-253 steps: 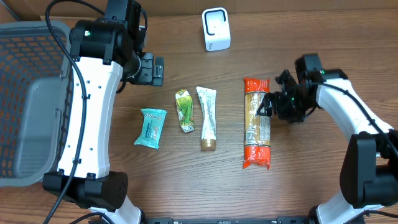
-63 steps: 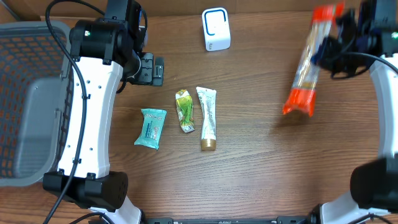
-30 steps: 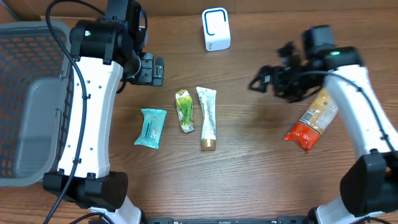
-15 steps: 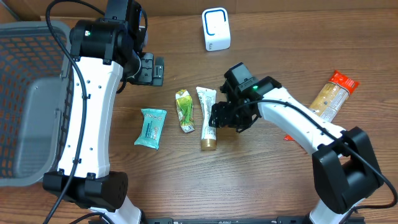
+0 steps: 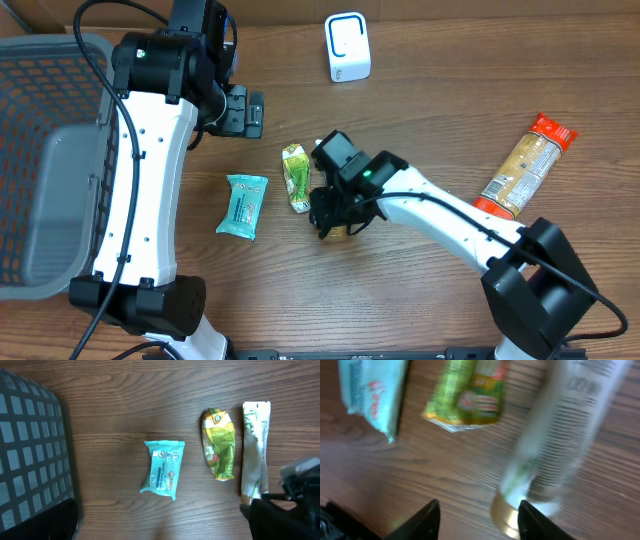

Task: Scan the item barcode
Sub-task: 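Move right gripper to the white Pantene tube and grasp it, then lift the white tube and turn it upright with the right gripper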

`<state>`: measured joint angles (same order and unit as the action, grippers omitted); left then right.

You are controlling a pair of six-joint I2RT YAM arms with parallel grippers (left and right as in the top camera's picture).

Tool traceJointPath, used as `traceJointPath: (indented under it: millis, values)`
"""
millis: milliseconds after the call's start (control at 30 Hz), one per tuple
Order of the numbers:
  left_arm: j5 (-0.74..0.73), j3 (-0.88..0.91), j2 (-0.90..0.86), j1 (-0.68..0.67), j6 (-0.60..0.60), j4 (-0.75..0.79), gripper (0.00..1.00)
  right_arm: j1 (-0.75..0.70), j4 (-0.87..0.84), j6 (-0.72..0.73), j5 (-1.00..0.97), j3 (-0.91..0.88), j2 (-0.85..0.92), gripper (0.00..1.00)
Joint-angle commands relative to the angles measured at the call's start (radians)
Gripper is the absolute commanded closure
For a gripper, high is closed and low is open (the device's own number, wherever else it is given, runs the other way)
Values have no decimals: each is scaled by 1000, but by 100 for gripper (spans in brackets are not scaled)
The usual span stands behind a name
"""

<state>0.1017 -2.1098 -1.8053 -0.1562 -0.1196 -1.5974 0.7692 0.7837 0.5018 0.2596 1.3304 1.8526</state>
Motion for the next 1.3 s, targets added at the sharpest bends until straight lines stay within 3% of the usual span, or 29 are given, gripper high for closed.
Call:
traceJointPath:
  millis: [0, 467, 767, 967, 1133, 1267]
  values:
    - [-2, 2, -8, 5, 15, 2, 0, 37, -36, 8, -24, -1, 7, 55]
    - [-2, 2, -8, 5, 15, 2, 0, 45, -34, 100, 26, -2, 121, 58]
    - [-1, 2, -8, 5, 15, 2, 1, -114, 169, 47, -316, -2, 119, 58]
    - [-2, 2, -8, 5, 15, 2, 0, -269, 120, 8, -510, -2, 119, 57]
    - [-2, 2, -8, 5, 15, 2, 0, -403, 49, -73, -442, 0, 119, 54]
    - [-2, 2, -8, 5, 15, 2, 0, -496, 56, -114, -72, 31, 113, 39]
